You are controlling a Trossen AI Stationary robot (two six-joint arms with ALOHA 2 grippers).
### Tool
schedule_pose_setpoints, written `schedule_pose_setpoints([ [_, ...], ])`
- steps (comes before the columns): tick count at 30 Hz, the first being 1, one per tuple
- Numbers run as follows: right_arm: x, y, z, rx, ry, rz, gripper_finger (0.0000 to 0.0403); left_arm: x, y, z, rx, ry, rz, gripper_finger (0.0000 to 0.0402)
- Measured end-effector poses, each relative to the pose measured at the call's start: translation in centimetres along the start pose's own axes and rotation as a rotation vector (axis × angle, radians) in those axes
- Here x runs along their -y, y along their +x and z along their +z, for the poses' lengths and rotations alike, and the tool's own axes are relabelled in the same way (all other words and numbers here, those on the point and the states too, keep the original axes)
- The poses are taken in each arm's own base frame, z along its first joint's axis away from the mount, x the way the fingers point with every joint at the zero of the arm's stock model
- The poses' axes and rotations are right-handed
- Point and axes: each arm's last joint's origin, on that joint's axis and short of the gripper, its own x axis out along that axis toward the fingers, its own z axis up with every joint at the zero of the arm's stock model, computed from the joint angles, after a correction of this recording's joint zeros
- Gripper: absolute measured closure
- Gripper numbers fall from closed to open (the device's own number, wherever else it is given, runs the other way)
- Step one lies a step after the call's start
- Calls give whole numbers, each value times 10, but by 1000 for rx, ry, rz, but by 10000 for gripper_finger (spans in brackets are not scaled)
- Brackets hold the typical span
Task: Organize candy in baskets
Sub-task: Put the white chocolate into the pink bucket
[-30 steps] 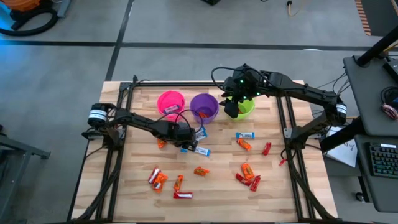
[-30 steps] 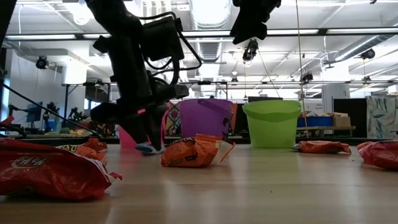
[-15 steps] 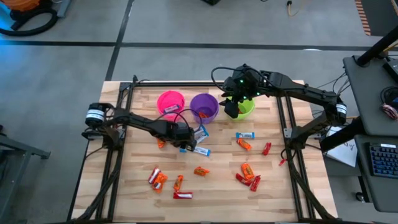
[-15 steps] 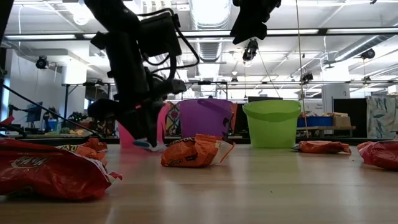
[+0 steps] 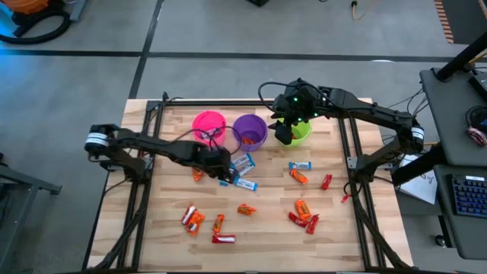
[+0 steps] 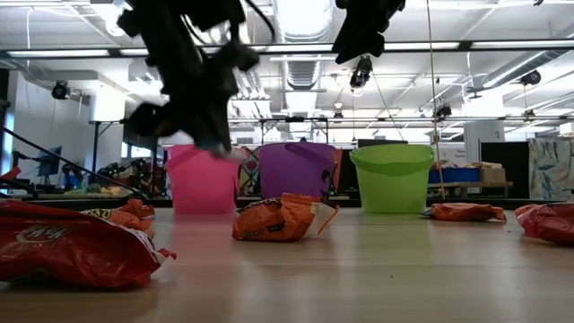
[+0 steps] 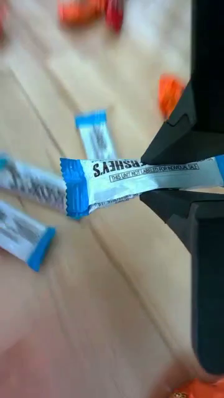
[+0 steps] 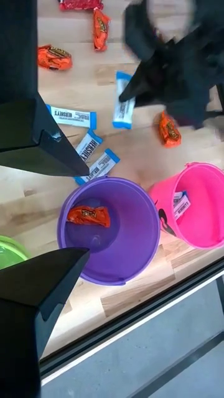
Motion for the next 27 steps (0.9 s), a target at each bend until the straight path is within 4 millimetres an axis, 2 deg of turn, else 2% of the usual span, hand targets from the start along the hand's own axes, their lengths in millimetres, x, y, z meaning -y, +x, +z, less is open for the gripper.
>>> schedule_pose_setpoints([
  [7,0,0,0,3,-3,0,213,-2,-64,10,159,8,-148,357],
  [11,0,0,1,11,5,0,213,-12,-97,21,308,-14,-182,357],
  [15,0,0,2,18,21,-7,213,-26,-120,35,413,-15,-193,357],
  [21,0,0,3,31,112,-6,213,-57,-134,60,489,-29,-85,357],
  [27,0,0,3,28,274,4,213,-86,-129,86,409,-39,-28,357],
])
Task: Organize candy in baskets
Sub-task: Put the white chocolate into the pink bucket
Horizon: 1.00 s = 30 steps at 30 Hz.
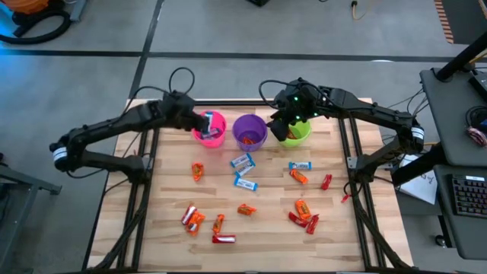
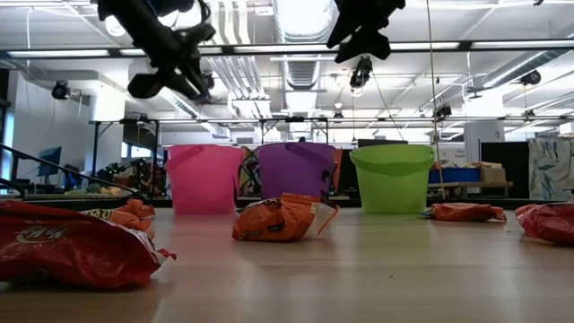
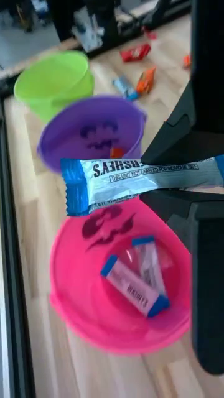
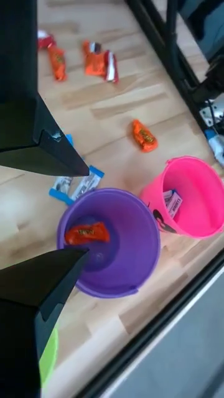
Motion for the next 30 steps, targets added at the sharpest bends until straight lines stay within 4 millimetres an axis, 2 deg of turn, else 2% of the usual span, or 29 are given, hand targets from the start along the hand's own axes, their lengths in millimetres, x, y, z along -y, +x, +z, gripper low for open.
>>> schedule_pose_setpoints([
  [6,0,0,0,-2,99,0,213,-17,23,12,-36,47,80,357],
  [13,0,0,-3,-27,236,-5,213,-24,49,13,-126,124,119,357],
  [20,-4,-1,-17,-213,404,75,213,-26,61,11,-160,144,140,357],
  [30,-25,-6,-46,-482,506,34,213,-29,71,9,-195,199,159,357],
])
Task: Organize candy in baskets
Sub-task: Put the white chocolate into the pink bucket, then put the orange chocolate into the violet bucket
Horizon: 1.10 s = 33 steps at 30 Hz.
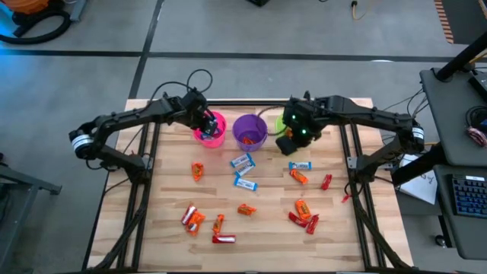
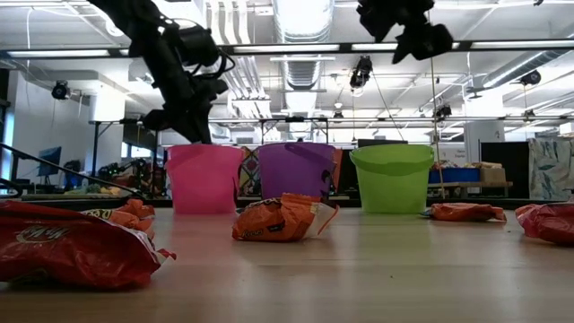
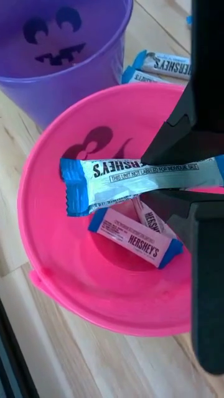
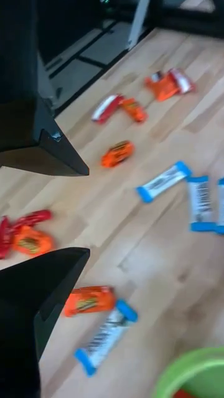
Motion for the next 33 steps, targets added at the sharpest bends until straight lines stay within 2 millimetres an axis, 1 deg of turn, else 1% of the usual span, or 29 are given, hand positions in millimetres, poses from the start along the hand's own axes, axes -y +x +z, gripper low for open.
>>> schedule_pose_setpoints([
  [5,-7,4,-11,-34,3,-11,213,0,1,0,0,0,9,351],
  [11,-12,6,-17,-48,44,-14,213,0,0,0,5,3,7,325],
  [17,-12,8,-18,-52,75,-24,213,0,-1,0,5,11,6,296],
  [20,-9,12,-19,-51,82,-46,213,0,-3,0,8,24,2,286],
  [25,3,30,-23,-87,99,-116,213,1,-18,-1,47,46,-34,283],
  [30,25,60,-32,-140,120,-245,213,1,-45,-3,133,70,-74,283],
  [33,37,78,-41,-137,69,-342,213,1,-62,-4,202,102,-102,283],
])
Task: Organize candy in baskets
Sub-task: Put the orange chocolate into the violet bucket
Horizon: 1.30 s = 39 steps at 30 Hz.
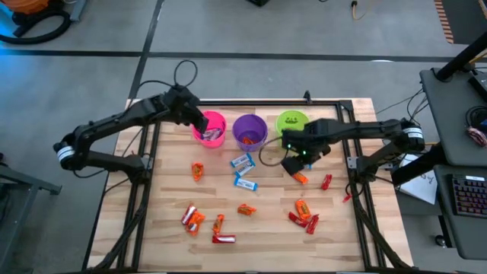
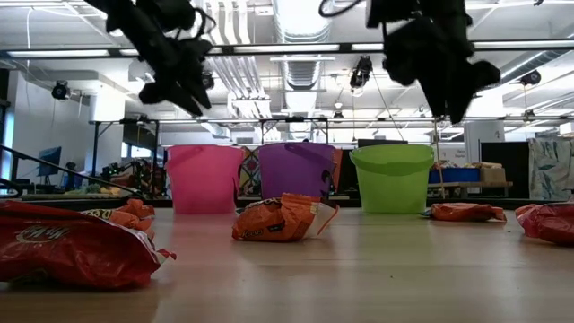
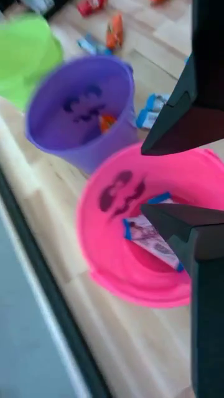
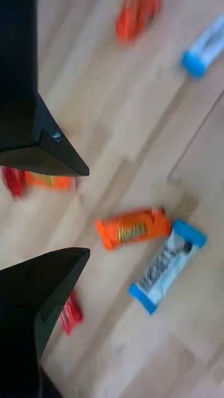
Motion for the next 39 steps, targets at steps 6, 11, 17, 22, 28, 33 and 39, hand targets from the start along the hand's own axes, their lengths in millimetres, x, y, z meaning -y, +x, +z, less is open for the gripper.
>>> schedule_pose_setpoints([
  [6,1,40,-12,12,-113,-24,213,3,-29,4,141,42,-52,283],
  [11,7,66,-21,-1,-119,-45,213,5,-41,7,214,46,-77,283],
  [17,11,88,-25,70,-167,-58,213,5,-44,7,229,47,-72,283],
  [22,18,102,-26,75,-150,-104,213,5,-43,6,222,50,-69,283],
  [28,18,113,-23,75,-156,-104,219,5,-42,7,220,61,-67,283],
  [33,16,126,-21,38,-160,-118,256,5,-42,7,219,61,-66,283],
  [39,12,127,-19,17,-166,-92,338,5,-41,6,215,61,-66,283],
])
